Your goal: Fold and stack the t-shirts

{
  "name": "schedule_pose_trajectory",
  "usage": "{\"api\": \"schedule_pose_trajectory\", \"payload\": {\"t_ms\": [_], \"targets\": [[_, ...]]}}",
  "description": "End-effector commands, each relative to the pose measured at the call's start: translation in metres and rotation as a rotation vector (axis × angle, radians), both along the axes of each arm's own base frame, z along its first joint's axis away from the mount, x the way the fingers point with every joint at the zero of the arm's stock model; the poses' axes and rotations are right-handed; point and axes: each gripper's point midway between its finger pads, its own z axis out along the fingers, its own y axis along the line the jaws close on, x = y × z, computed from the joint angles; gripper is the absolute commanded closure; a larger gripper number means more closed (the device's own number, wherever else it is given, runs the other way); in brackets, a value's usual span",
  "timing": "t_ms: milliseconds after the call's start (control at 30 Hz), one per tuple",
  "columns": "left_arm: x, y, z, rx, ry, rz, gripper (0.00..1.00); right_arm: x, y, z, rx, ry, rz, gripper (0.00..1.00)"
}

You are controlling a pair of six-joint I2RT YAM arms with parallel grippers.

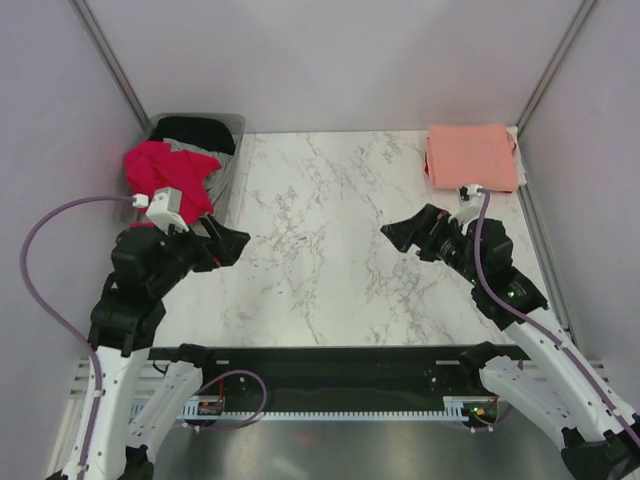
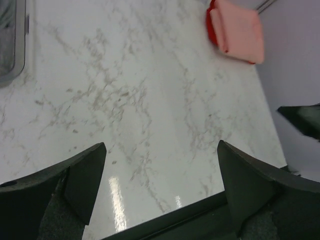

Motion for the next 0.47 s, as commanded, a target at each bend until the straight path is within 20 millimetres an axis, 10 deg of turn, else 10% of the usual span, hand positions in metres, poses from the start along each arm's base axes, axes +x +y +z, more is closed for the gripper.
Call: {"api": "schedule_pose_trajectory", "payload": {"t_ms": [0,433], "targets": [[-0.012,-0.023,0.098,-0.160,-0.237,-0.108,0.00,-0.009,-0.014,-0.036,-0.072,0.068,-0.040,0.02],[-0.083,0.017,0.209,-0.441,-0.627,0.076,0.00,0.006,-0.033,-0.060,-0.169,0.081,-0.150,0.02]]}}
